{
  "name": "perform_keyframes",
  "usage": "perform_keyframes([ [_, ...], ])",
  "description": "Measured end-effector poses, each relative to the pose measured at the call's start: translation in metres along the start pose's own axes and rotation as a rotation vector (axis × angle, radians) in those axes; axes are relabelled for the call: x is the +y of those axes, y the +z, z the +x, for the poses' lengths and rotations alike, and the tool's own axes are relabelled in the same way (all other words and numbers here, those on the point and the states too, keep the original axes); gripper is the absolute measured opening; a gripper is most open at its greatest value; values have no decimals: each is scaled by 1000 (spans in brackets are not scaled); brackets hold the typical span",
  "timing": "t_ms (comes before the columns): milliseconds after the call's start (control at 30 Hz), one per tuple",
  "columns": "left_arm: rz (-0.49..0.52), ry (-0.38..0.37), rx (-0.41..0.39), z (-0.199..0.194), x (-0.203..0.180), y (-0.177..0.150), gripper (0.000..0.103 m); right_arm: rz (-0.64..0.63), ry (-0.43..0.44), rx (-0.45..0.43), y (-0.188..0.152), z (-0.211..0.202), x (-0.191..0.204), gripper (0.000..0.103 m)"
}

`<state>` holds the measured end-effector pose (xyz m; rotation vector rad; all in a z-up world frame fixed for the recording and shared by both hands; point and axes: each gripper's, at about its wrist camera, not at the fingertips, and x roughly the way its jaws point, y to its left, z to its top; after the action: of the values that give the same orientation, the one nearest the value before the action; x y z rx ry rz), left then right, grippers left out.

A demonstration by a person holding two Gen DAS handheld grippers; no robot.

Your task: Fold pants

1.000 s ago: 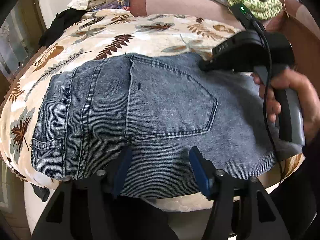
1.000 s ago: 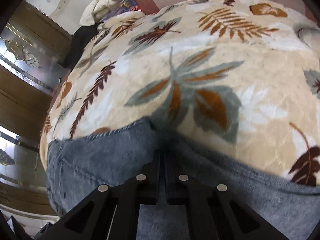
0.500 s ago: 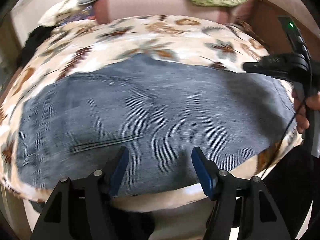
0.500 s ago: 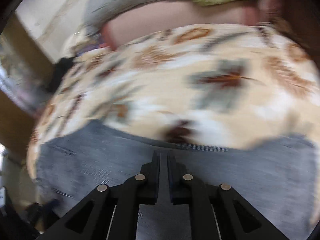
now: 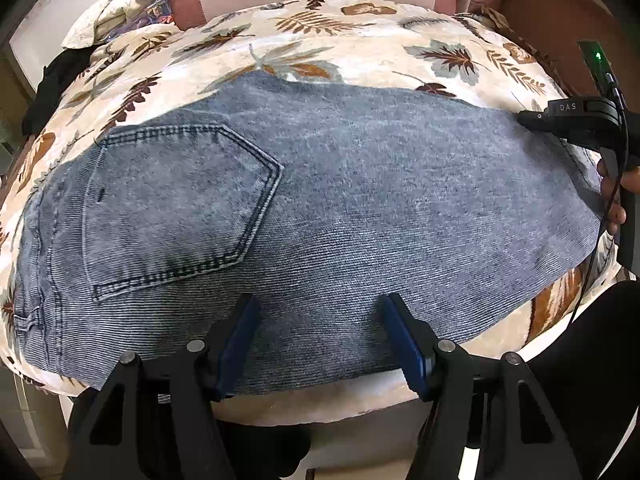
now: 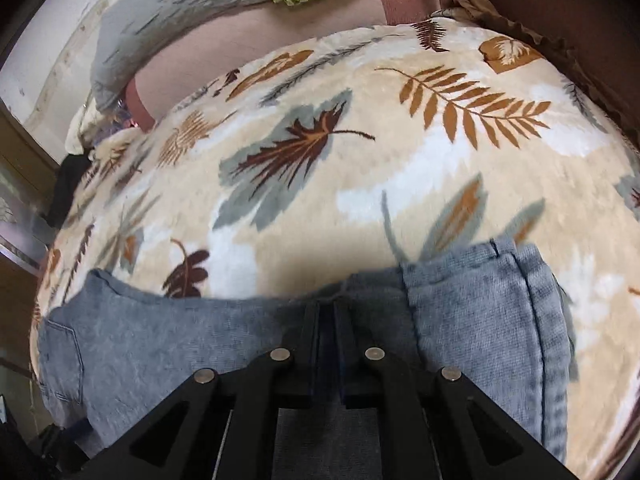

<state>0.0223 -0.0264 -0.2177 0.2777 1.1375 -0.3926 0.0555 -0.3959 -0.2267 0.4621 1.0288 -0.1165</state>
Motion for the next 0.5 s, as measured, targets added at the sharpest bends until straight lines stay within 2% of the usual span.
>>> perform_keyframes([
  [133, -3, 28, -51, -13, 10, -2, 66, 33, 59, -51, -17, -34, 0, 9],
  [300, -25, 96, -46, -4, 24, -2, 66, -99, 162, -61, -66, -74, 29, 9],
  [400, -47, 111, -36, 3, 31, -6, 66, -141, 176, -5, -98, -72, 43, 9],
  [500, -38, 121, -46, 6, 31, -9, 68, -165, 131, 58, -119, -49, 50, 10],
])
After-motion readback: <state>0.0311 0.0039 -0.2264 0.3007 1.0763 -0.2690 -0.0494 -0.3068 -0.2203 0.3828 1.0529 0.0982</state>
